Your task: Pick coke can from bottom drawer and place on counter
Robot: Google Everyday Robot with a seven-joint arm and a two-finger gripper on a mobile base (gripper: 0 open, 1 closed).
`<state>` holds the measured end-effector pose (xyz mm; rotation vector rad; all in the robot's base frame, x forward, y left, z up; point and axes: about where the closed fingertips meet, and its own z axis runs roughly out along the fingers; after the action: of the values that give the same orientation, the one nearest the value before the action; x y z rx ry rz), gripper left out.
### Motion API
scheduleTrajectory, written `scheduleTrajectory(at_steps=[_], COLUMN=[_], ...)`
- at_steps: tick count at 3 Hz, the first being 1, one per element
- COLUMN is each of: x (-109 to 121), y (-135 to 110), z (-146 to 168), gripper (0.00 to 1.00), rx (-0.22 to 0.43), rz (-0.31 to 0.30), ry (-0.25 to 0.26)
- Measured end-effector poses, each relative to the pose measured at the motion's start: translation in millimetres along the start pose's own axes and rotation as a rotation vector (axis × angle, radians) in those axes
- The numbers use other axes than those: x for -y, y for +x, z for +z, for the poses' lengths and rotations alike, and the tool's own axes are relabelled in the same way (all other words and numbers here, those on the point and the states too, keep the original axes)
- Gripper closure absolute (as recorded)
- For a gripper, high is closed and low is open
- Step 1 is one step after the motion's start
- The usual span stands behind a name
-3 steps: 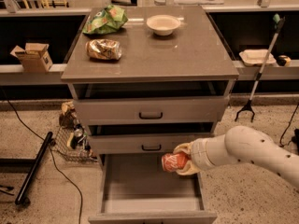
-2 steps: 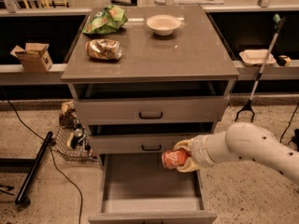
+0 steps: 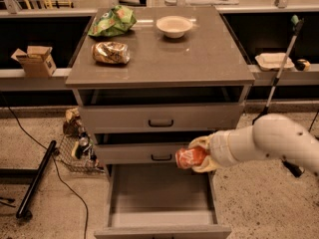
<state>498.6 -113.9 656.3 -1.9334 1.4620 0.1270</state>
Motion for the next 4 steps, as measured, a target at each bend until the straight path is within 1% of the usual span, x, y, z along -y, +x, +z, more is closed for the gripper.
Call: scheduleTrajectory(at_steps=[1,2,3,4], x=[46.4,96.8,95.8,108.7], y=[-25.8,-40.8,-40.9,-43.1], z=[-44.7,-76.9,-75.9,-85.0], gripper=[1.0,1.0,1.0,1.0], rx=[0.039,0.089,0.089,0.119], rz=[-0.054,-0.074,-0.074,-0.049], ry=[0.021,0.044,0.042,0.076])
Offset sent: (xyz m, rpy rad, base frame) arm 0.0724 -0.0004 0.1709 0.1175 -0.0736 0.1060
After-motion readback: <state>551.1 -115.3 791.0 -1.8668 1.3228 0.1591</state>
